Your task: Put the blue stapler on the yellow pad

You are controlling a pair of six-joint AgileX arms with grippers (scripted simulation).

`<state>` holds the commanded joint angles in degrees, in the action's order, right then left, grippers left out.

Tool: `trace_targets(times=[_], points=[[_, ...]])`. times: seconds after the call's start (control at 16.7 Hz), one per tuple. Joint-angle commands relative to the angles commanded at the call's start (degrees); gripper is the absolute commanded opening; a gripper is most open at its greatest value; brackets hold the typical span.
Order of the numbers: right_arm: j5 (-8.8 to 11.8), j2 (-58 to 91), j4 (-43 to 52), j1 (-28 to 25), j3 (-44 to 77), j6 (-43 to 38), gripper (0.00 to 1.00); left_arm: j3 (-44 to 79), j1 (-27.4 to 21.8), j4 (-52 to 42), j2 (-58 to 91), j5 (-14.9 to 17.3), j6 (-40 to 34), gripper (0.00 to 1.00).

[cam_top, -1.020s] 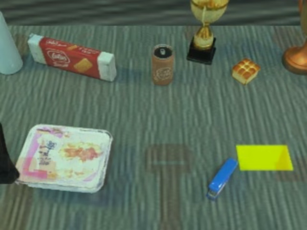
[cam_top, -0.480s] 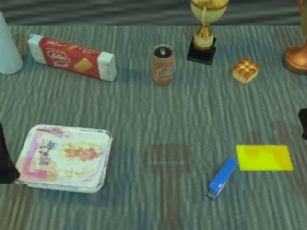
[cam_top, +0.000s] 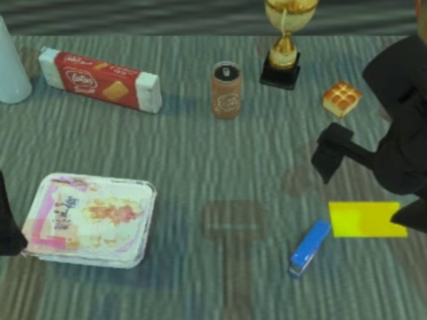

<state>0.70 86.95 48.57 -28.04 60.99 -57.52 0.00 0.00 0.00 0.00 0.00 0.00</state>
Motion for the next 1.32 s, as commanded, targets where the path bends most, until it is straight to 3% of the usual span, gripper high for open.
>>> trace_targets(times=[0.36, 0.84, 1.32], points=[[0.1, 17.9, 9.6, -5.9, 13.4, -12.0, 1.0, 0.0, 0.0, 0.0, 0.0, 0.0, 0.0, 1.0], [0.1, 19.6, 10.3, -6.3, 14.7, -13.3, 1.0, 0.0, 0.0, 0.0, 0.0, 0.0, 0.0, 1.0], [0.0, 27.8, -7.1, -6.8, 6.0, -13.7, 1.0, 0.0, 0.0, 0.0, 0.0, 0.0, 0.0, 1.0]])
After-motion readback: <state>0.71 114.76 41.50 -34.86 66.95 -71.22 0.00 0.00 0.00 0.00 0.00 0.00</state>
